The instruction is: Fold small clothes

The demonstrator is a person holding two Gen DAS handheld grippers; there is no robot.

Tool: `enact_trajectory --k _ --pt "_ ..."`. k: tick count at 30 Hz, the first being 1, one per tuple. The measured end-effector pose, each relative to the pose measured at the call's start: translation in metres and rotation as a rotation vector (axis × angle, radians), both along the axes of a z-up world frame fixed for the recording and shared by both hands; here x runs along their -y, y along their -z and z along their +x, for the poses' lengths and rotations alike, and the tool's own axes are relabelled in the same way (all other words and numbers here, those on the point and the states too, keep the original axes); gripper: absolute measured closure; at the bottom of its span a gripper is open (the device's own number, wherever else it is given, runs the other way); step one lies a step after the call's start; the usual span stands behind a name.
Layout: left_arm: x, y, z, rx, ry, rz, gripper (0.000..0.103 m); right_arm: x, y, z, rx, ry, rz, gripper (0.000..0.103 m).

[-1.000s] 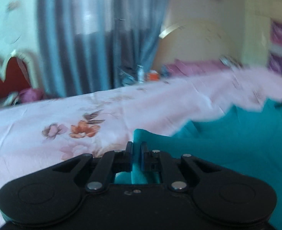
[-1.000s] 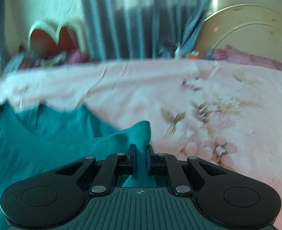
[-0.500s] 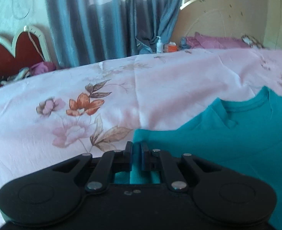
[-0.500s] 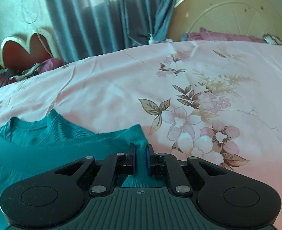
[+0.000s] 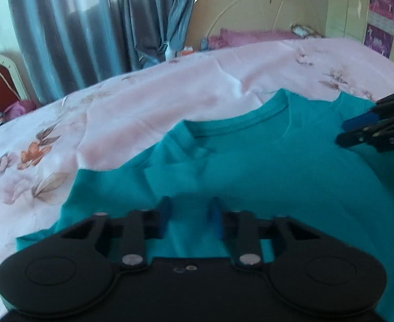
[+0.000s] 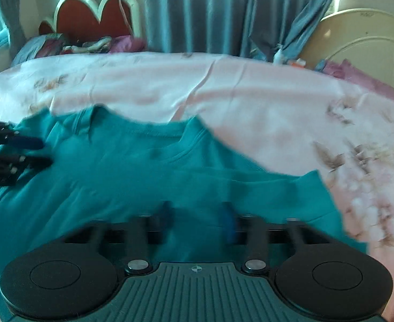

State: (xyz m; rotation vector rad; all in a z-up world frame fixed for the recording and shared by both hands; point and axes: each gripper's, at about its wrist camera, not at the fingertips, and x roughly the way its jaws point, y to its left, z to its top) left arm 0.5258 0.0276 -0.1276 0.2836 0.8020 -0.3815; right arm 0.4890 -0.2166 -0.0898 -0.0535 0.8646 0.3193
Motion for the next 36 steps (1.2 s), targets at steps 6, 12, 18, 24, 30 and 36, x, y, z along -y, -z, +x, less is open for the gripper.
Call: enact_trajectory --k 6,12,18,24,30,36 --pt "0.005 -0.016 -0.002 0.09 -0.06 -0.026 0.103 -0.002 -0.015 0.002 0.064 0.041 0.018 0.103" --pt "-0.002 0.0 0.019 0.027 -0.091 -0.016 0.103 -0.002 0.006 0.015 0.006 0.066 0.025 0.103" --pt "0.004 -0.006 0.01 0.072 -0.056 0.033 0.069 -0.003 -0.007 0.008 0.047 0.069 -0.005 0.067" --pt "0.023 -0.005 -0.007 0.073 0.049 0.039 0.071 -0.022 -0.005 0.002 0.016 -0.055 0.031 0.062" --pt "0.036 0.009 -0.006 0.092 0.072 0.055 0.103 -0.042 0.002 0.011 0.023 -0.081 -0.034 0.102" --pt "0.026 0.01 0.008 0.093 0.0 -0.026 0.103 -0.041 0.014 0.02 0.054 -0.041 -0.005 0.103"
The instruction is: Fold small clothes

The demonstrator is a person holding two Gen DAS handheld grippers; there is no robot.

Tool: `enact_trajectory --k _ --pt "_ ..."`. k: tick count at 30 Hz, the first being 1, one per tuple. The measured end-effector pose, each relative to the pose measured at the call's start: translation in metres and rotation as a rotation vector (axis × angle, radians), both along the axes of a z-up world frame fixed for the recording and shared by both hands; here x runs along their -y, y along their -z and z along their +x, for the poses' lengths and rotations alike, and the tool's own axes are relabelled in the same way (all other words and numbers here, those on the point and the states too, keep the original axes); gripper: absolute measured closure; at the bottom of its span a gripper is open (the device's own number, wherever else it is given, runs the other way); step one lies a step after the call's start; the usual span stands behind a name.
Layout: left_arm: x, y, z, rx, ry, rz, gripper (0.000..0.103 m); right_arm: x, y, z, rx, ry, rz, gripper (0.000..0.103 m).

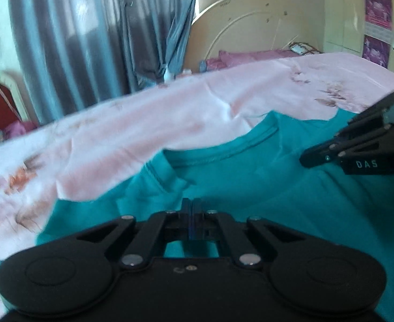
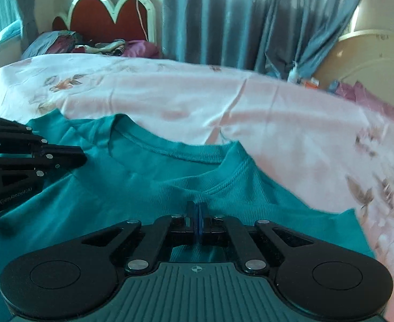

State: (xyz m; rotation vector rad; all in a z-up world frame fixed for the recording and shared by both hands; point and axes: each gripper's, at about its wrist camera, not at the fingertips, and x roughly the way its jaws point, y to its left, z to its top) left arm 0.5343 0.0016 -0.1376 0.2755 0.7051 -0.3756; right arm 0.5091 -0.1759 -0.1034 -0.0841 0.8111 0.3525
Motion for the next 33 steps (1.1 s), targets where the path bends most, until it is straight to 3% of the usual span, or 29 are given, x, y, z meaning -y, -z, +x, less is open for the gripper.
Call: enact_trajectory --k 5,6,7,8,9,10,11,13,14,15,17,19,20,21,22,25,26,27,33 --pt "0.003 0.0 0.008 -0.008 -0.011 0.002 0.101 0.009 -0.004 0.015 -0.043 0.037 0.056 0.103" --pt "0.001 -0.004 0.007 -0.019 -0.015 0.0 0.095 0.012 -0.008 0.015 -0.054 0.042 0.065 0.103" --pt "-0.003 -0.01 0.004 -0.016 -0.013 -0.006 0.077 0.018 -0.014 0.012 -0.046 0.064 0.074 0.103" --pt "-0.009 -0.018 -0.004 0.02 -0.006 -0.006 0.071 0.025 -0.022 0.006 -0.012 0.102 0.07 0.102" --pt "-0.015 -0.023 -0.011 0.059 0.001 0.004 0.064 0.035 -0.028 -0.001 0.016 0.126 0.082 0.095" --pt "-0.022 -0.027 -0.015 0.079 -0.002 0.02 0.064 0.048 -0.032 -0.006 0.024 0.154 0.102 0.071" --pt "-0.03 -0.027 -0.014 0.068 0.001 0.02 0.064 0.06 -0.032 -0.01 0.019 0.175 0.117 0.065" --pt "-0.047 -0.017 -0.006 0.031 -0.031 0.053 0.067 0.082 -0.024 -0.012 -0.008 0.234 0.08 0.065" --pt "-0.056 -0.009 0.0 0.004 -0.077 0.088 0.066 0.095 -0.014 -0.011 -0.042 0.297 0.012 0.066" --pt "-0.072 -0.005 0.004 -0.005 -0.112 0.047 0.059 0.113 -0.005 -0.012 -0.05 0.336 0.025 0.066" --pt "-0.093 -0.007 0.006 -0.028 -0.171 -0.036 0.058 0.129 -0.009 -0.015 -0.062 0.386 0.05 0.067" --pt "-0.096 -0.017 -0.001 -0.006 -0.199 -0.048 0.057 0.128 -0.024 -0.024 -0.016 0.393 0.035 0.066" --pt "-0.099 -0.022 -0.008 0.006 -0.205 -0.072 0.051 0.126 -0.033 -0.032 0.016 0.381 0.055 0.066" --pt "-0.101 -0.027 -0.017 0.023 -0.215 -0.09 0.03 0.126 -0.041 -0.04 0.035 0.36 0.088 0.066" --pt "-0.102 -0.03 -0.024 0.039 -0.237 -0.092 0.02 0.122 -0.047 -0.049 0.049 0.338 0.126 0.066" --pt "-0.105 -0.029 -0.039 0.021 -0.271 -0.123 0.024 0.108 -0.055 -0.07 0.082 0.293 0.139 0.068" --pt "-0.105 -0.027 -0.043 0.007 -0.293 -0.121 0.026 0.104 -0.056 -0.076 0.085 0.273 0.149 0.092" --pt "-0.103 -0.026 -0.042 -0.006 -0.306 -0.111 0.027 0.095 -0.056 -0.077 0.067 0.259 0.166 0.103" --pt "-0.085 -0.024 -0.059 -0.021 -0.363 -0.03 0.031 0.072 -0.055 -0.09 0.028 0.188 0.237 0.103"
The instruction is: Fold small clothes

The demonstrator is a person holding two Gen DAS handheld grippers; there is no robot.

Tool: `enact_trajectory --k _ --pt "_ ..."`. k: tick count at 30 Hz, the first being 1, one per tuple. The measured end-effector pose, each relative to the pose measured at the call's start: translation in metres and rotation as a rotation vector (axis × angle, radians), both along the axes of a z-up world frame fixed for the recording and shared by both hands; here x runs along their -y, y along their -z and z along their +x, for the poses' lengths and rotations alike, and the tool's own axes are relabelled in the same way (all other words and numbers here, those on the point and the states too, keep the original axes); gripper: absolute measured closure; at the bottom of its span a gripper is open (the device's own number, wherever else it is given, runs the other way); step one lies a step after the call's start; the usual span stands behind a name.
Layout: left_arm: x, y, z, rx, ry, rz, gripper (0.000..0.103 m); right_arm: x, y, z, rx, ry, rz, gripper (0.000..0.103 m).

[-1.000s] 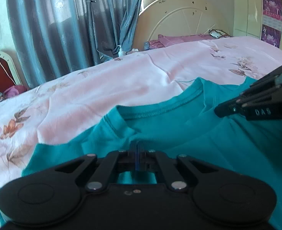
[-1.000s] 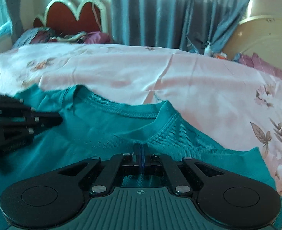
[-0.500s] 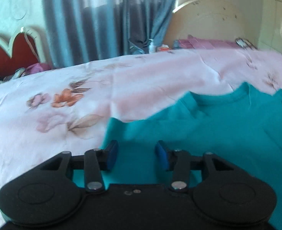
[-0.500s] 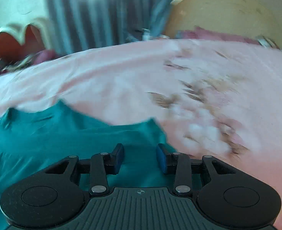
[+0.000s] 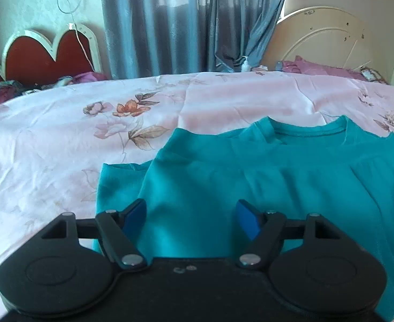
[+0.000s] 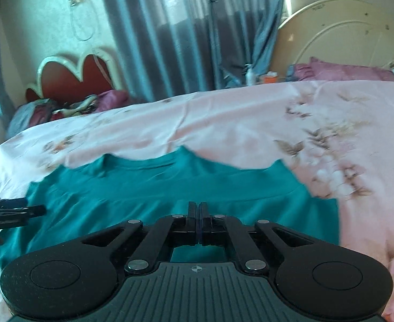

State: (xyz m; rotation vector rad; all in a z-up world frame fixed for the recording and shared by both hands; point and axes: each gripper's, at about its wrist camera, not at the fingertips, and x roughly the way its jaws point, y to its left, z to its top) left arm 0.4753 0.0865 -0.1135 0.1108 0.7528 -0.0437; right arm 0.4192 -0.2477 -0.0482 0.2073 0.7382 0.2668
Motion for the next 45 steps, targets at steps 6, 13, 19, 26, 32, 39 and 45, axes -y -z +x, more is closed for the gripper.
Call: enact_trajectory --k 6,13,19,26,32,39,45 --pt "0.017 -0.013 -0.03 0.007 -0.057 0.025 0.025 -0.005 0.004 -0.001 -0.023 -0.103 0.048 0.103" --pt "0.018 -0.016 -0.078 -0.004 -0.165 0.01 0.026 0.001 0.003 -0.009 -0.036 -0.181 0.09 0.103" --pt "-0.025 -0.001 -0.142 -0.05 -0.351 -0.264 0.051 -0.001 0.011 -0.008 -0.071 -0.197 0.166 0.103" --pt "-0.076 0.016 -0.134 0.013 -0.449 -0.619 0.054 -0.022 0.019 -0.002 -0.117 -0.189 0.207 0.103" --pt "-0.108 0.04 -0.107 0.073 -0.469 -0.847 0.072 -0.047 0.017 -0.002 -0.132 -0.174 0.222 0.103" --pt "-0.114 0.026 -0.123 0.217 -0.371 -0.953 0.095 -0.087 0.021 0.0 -0.141 -0.177 0.192 0.103" --pt "-0.123 0.05 -0.118 0.102 -0.432 -0.953 0.073 -0.083 0.042 0.003 -0.224 -0.056 0.21 0.103"
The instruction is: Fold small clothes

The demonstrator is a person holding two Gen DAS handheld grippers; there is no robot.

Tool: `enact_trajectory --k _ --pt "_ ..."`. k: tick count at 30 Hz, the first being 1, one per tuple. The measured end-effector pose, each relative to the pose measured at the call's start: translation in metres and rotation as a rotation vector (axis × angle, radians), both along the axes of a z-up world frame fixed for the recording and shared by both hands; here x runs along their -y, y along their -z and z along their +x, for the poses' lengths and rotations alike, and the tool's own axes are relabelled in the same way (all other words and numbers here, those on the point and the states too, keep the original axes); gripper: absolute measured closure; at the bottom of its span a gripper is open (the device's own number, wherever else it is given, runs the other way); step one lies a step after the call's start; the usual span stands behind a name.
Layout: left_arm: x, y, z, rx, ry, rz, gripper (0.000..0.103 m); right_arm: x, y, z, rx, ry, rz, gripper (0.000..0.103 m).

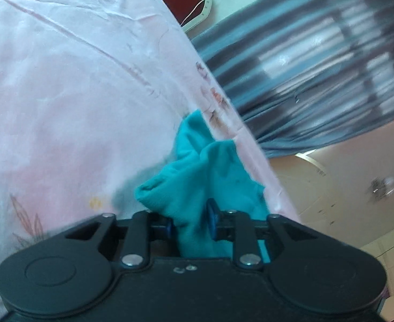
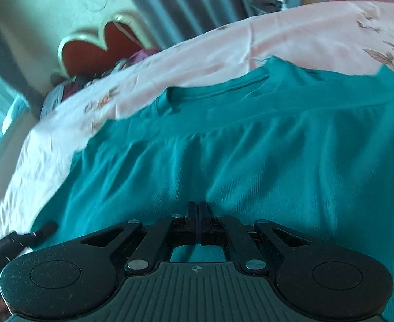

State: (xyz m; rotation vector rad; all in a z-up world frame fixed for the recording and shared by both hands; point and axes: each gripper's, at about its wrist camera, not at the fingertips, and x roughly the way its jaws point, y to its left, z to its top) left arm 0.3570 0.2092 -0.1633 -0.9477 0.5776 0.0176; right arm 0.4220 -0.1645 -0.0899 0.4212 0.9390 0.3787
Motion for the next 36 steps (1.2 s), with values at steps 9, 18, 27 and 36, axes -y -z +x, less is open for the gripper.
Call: enact_trajectory --k 9,18,27,36 --pt "-0.002 -0.014 0.022 0.014 0.006 0.036 0.09 -0.005 0.002 -0.003 -0.017 0.034 -0.022 0.103" --pt "0.154 -0.12 0.059 0.186 0.412 0.233 0.091 0.118 -0.043 -0.044 0.157 0.349 0.173 0.103" --pt "0.408 -0.099 0.05 -0.004 0.905 0.557 0.052 0.285 -0.065 -0.099 0.156 0.581 0.156 0.02" --pt "0.282 -0.097 0.077 -0.002 0.613 0.593 0.071 0.276 -0.037 -0.077 0.046 0.273 0.261 0.068"
